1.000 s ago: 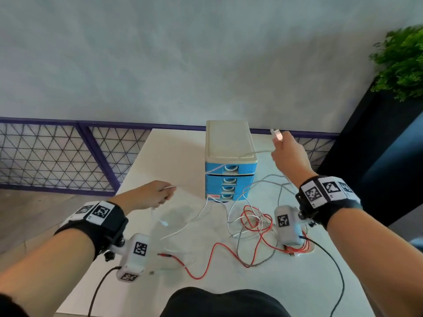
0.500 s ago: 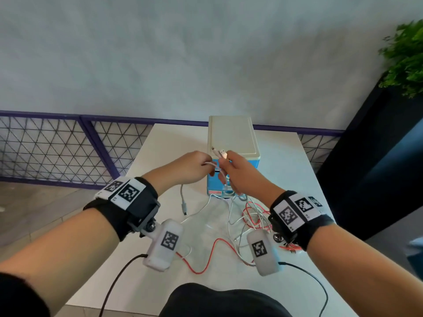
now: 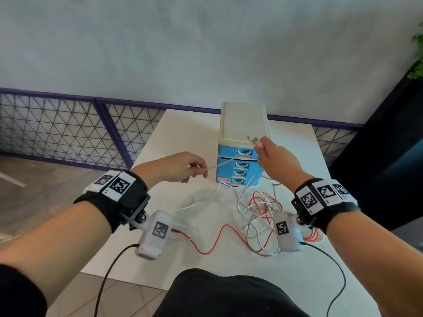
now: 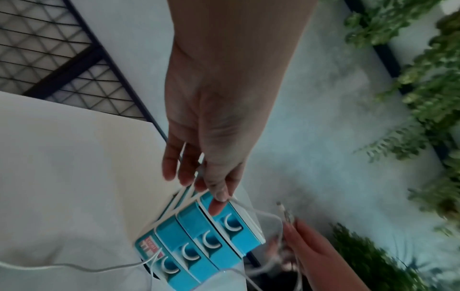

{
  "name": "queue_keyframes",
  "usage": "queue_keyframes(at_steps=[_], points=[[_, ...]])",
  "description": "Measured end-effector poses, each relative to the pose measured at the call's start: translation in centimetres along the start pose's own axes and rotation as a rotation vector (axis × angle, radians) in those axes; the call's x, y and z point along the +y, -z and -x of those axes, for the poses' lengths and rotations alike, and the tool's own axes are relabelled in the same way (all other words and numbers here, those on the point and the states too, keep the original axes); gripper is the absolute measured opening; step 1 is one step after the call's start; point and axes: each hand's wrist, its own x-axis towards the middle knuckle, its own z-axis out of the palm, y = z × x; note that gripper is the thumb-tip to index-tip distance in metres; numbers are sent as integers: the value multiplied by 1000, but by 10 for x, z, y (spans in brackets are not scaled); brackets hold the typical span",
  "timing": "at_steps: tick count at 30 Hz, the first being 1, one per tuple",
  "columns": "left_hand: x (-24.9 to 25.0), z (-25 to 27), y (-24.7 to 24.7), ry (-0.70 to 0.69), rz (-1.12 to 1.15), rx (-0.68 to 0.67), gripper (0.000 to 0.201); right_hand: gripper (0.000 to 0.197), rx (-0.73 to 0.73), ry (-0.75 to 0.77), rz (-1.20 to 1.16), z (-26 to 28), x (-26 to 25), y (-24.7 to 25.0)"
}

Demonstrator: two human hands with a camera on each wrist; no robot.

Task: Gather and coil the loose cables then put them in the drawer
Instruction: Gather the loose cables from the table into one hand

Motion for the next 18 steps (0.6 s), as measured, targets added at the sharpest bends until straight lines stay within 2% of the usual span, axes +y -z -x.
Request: queue_keyframes(at_steps=[2, 4, 6, 7, 10, 12, 14, 16, 18], points=[[9, -1, -1, -93, -105, 107, 15, 13, -19, 33, -112, 2, -10, 0], [19, -6, -4, -215, -93, 219, 16, 22, -106, 20, -488, 4, -29, -2], [29, -10, -8, -262, 74, 363, 20, 23, -218, -8, -886, 8, -46, -5], [33, -10, -9, -261, 176, 423, 26, 20, -259, -19, -987, 10, -51, -7], [41, -16, -18, -293, 352, 484, 43, 18, -359, -31, -1037, 19, -53, -11], [35, -17, -21, -294, 400, 519, 50, 19, -342, -28, -1033, 19, -51, -15], [22, -21, -24, -231, 447, 534, 52, 18, -291, -42, -1022, 21, -46, -16], [-2, -19, -30, -148, 384, 526, 43, 17, -277, -37, -1014, 21, -39, -17], [-32, -12, -42, -72, 224, 448, 21, 19, -266, -42, -1017, 22, -35, -18]])
